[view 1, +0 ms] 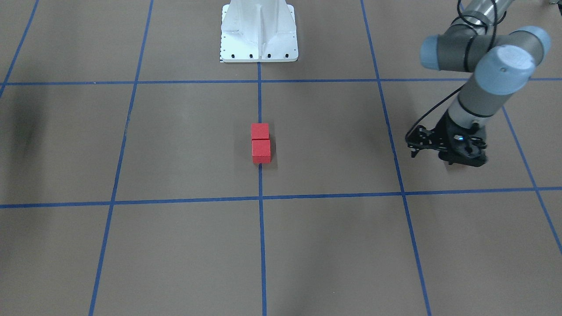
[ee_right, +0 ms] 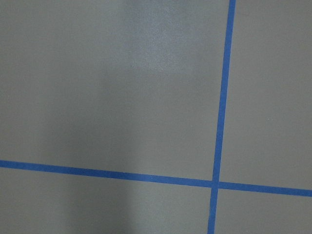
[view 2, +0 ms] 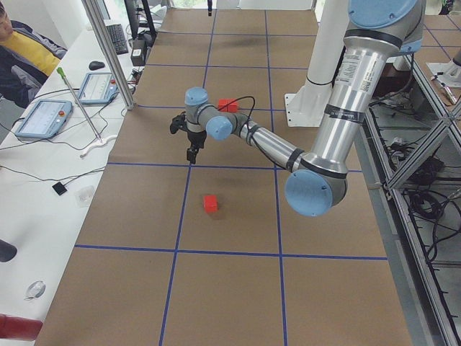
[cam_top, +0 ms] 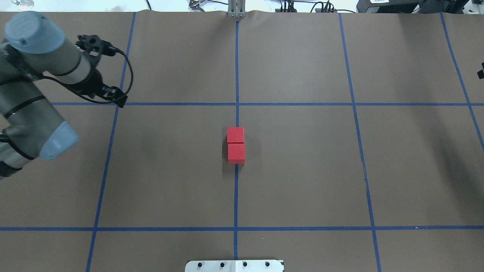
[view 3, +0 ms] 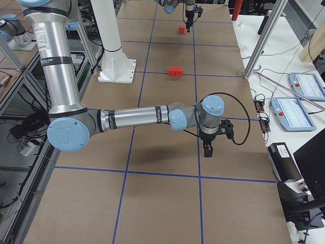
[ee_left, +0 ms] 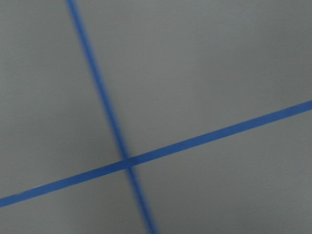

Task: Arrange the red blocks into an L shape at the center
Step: 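Open the left gripper and move it toward the far red cube, then grasp the remaining red cube with the left gripper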

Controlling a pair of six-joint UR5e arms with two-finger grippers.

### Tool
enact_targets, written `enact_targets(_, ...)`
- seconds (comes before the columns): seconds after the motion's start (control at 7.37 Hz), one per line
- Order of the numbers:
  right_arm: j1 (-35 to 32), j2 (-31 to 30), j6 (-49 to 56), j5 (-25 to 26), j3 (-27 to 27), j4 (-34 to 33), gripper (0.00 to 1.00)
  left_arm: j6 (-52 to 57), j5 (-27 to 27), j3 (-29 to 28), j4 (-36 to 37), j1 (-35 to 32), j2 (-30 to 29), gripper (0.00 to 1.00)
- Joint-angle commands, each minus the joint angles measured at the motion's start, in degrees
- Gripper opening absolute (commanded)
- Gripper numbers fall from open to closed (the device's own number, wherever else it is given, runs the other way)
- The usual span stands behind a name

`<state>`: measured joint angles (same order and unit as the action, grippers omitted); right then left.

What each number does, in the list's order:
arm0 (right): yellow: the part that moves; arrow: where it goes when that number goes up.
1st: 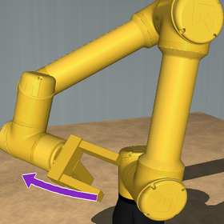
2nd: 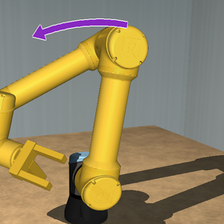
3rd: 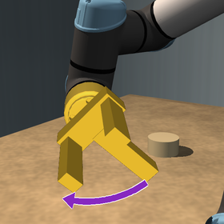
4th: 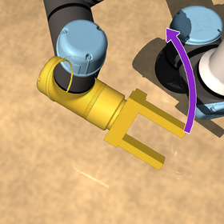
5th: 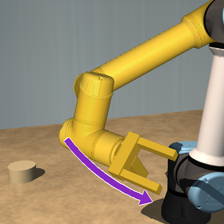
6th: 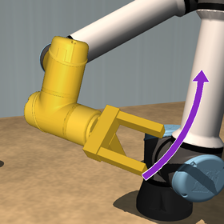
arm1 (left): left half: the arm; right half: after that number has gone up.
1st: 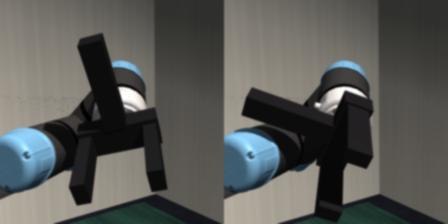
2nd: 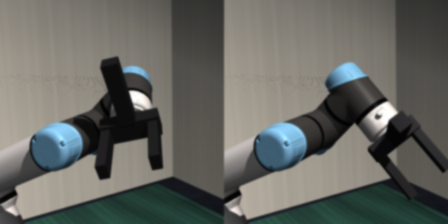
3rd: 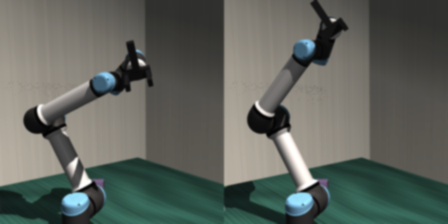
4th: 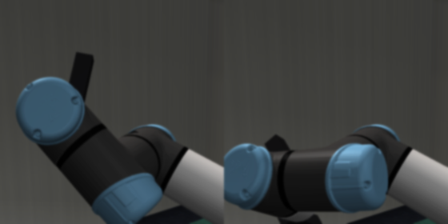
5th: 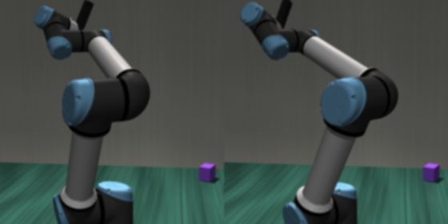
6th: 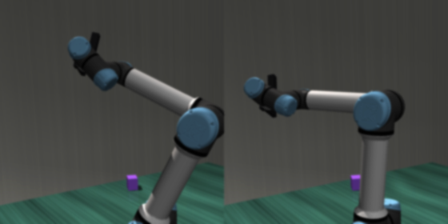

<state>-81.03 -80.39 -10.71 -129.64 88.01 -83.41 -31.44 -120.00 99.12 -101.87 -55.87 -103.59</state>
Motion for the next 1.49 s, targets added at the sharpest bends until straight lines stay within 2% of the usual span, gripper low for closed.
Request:
enact_targets(0.0, 0.0, -0.2, -0.45, 0.09, -0.12, 0.0, 1.0, -1.59, -0.23, -0.33, -9.37, -2.67, 10.13, 1.0)
enact_targets(0.14, 0.0, -0.38, -0.54, 0.09, -0.2, 0.0, 1.0, -5.78, -0.15, -1.29, -13.57, -2.58, 12.16, 1.0)
enact_targets(0.41, 0.0, -0.46, -0.54, 0.18, -1.34, 0.0, 0.99, -9.34, -0.15, -7.94, -23.24, -2.41, 12.53, 1.0)
enact_targets(0.68, 0.0, -0.64, -0.54, 0.18, -1.26, 0.0, 1.0, -9.43, -0.14, -9.99, -23.63, -2.23, 12.45, 1.0)
enact_targets(1.22, 0.0, -0.55, -0.54, 0.18, -0.91, 0.09, 1.0, -11.89, -0.5, -9.82, -23.72, -2.05, 12.53, 0.98)
enact_targets(1.36, 0.0, -0.47, -0.54, 0.18, -1.0, 0.09, 1.0, -11.98, -0.5, -9.73, -23.72, -2.05, 12.53, 0.93)
